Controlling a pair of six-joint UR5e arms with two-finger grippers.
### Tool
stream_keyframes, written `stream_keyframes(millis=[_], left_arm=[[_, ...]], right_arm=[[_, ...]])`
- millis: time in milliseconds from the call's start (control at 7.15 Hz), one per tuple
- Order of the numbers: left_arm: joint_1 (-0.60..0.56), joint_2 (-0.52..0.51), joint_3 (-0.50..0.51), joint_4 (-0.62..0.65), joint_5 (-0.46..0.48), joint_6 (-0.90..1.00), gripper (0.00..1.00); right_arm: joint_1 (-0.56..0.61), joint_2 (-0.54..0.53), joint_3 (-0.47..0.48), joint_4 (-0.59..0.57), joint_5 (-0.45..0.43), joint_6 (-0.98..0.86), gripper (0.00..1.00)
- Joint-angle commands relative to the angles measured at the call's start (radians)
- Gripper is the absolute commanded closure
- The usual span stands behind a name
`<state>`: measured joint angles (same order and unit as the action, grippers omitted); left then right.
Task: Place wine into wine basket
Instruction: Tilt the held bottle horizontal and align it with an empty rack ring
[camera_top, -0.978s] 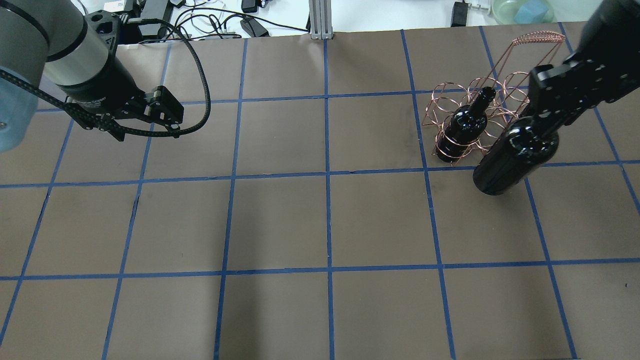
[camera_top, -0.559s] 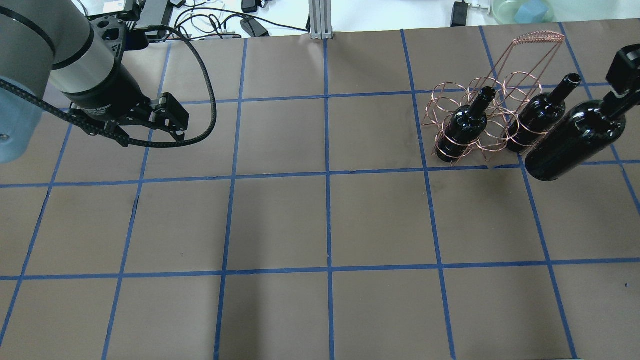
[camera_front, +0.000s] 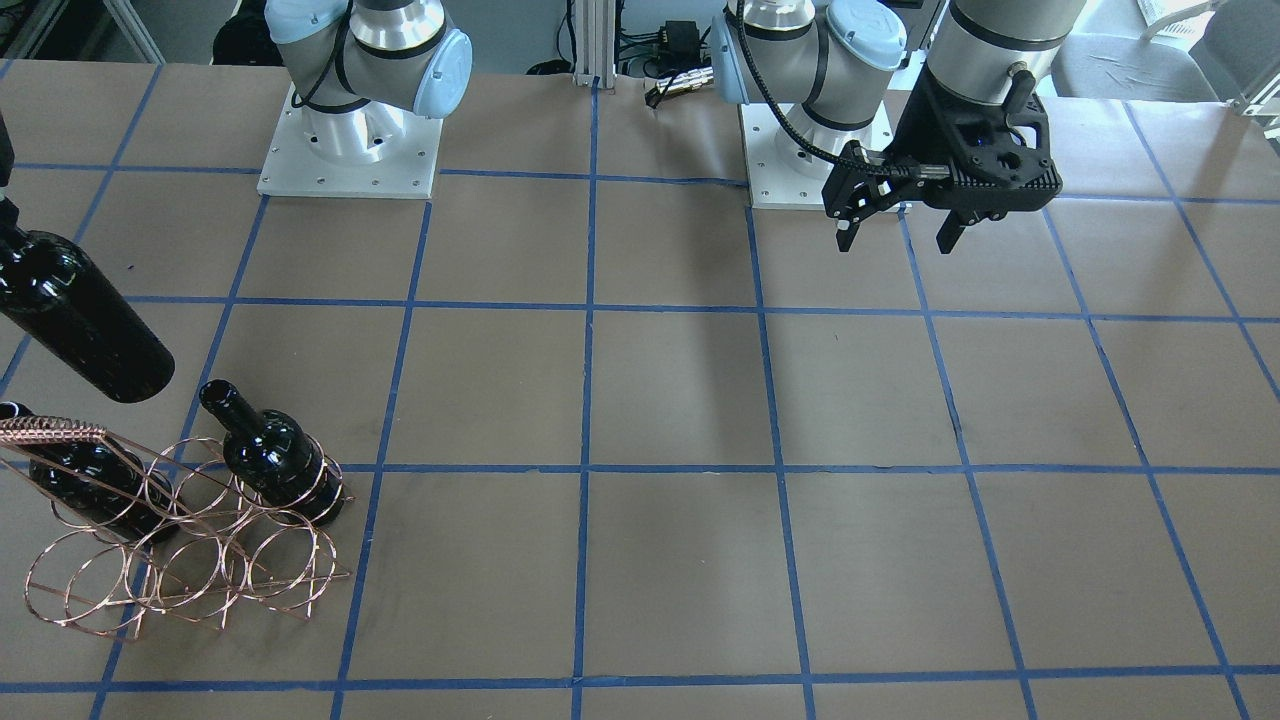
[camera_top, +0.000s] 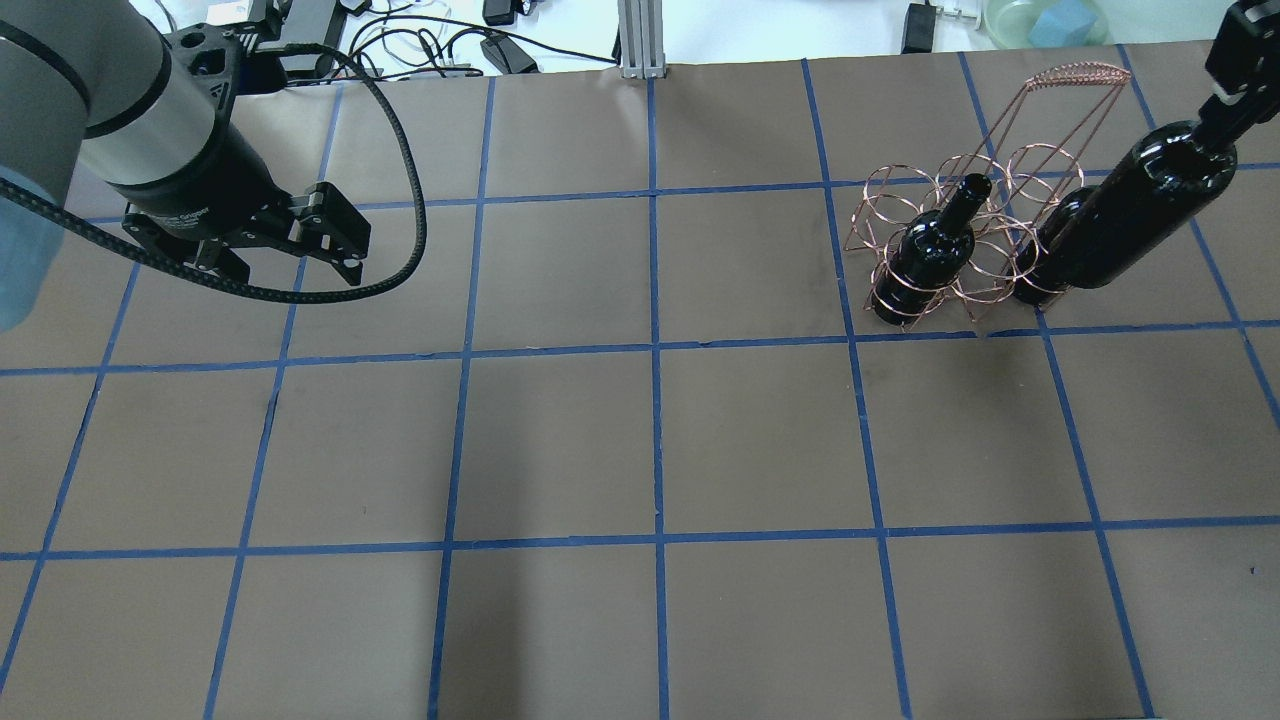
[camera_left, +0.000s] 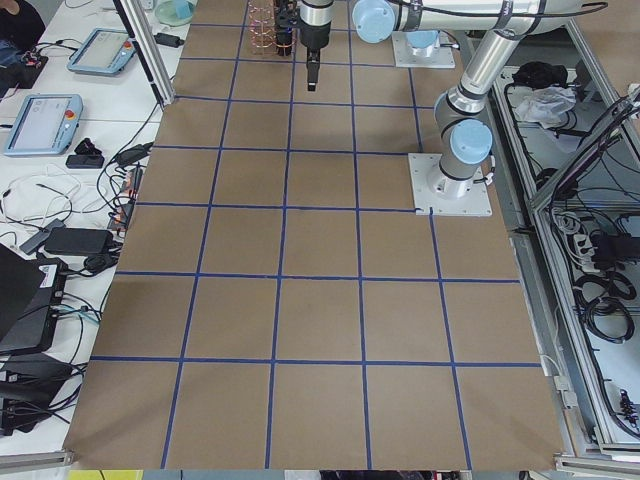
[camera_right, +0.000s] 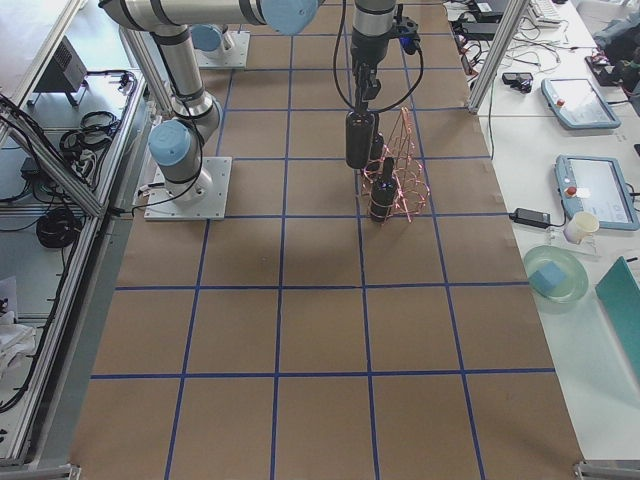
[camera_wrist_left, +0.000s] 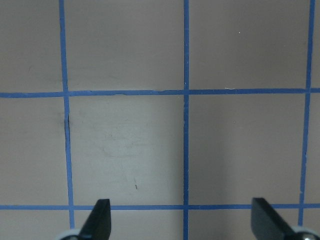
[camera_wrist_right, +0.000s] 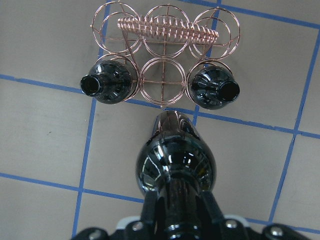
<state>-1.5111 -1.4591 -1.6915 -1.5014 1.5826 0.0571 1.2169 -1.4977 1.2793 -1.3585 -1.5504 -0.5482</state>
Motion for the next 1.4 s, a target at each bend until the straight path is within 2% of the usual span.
stream_keyframes(millis=[0, 559, 1258], left_arm=[[0.005, -0.009, -0.002, -0.002, -0.003, 0.001, 0.00], [0.005, 0.008, -0.007, -0.016, 0.000, -0.003, 0.00], [0.003, -0.004, -0.020, -0.026, -0.003, 0.045, 0.00]], right_arm=[[0.047, 0.039, -0.003, -0.054, 0.004, 0.031, 1.00], [0.053, 0.100, -0.003, -0.142, 0.007, 0.077, 1.00], [0.076, 0.129, 0.006, -0.151, 0.007, 0.139, 1.00]])
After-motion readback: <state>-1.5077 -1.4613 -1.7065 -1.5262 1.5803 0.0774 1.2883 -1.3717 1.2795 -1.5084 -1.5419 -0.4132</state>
